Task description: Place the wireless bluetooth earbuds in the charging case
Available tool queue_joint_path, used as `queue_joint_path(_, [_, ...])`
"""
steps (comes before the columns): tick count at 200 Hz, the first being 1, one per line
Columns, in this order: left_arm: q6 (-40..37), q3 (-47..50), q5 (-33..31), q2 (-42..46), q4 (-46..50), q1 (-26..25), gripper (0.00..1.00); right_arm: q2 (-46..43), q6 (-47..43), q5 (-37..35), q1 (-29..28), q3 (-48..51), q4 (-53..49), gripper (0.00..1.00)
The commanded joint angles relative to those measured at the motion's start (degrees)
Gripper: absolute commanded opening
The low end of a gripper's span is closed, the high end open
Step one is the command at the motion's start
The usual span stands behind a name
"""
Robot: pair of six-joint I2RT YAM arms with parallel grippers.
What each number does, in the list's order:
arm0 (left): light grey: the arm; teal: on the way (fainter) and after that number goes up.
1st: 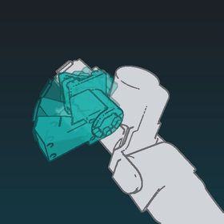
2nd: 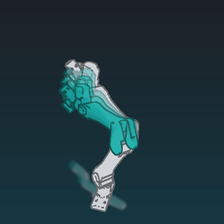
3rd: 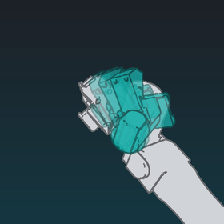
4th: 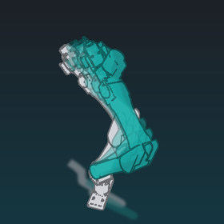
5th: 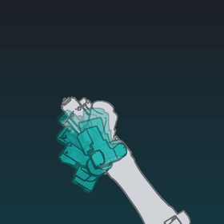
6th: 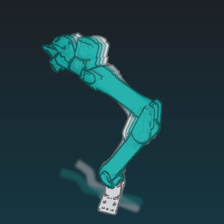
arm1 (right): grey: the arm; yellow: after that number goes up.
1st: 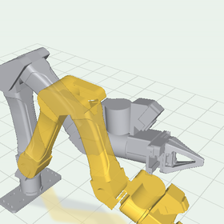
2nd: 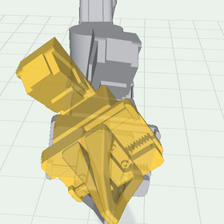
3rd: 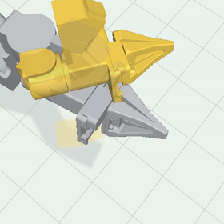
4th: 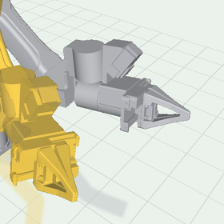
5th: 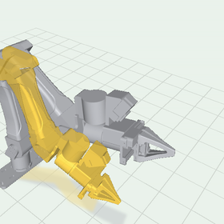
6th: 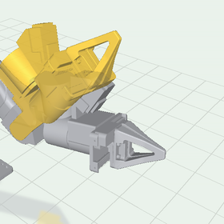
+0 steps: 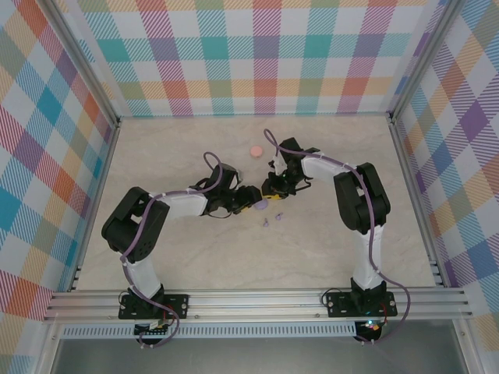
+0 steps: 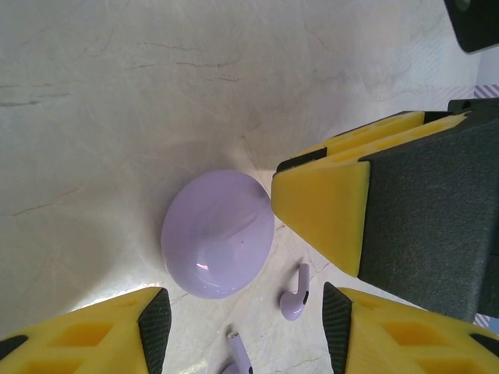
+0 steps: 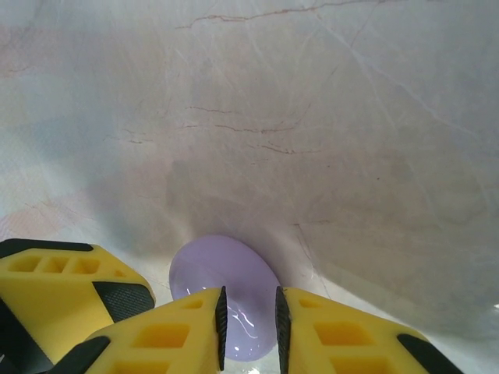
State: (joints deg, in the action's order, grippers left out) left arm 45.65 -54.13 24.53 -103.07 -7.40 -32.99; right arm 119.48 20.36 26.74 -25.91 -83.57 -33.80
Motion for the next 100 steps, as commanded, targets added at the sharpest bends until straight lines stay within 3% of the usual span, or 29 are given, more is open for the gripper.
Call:
queue_joint_path(1, [0.5, 0.7, 0.0, -0.8, -0.8, -1.0, 0.56, 0.7, 0.2, 1.9, -0.2, 1.0, 0.7, 0.27])
queue_joint_path(100, [1.9, 1.4, -1.5, -3.9, -3.0, -1.5, 0.51, 0.6, 0.6, 1.7, -0.2, 3.8, 1.7, 0.25])
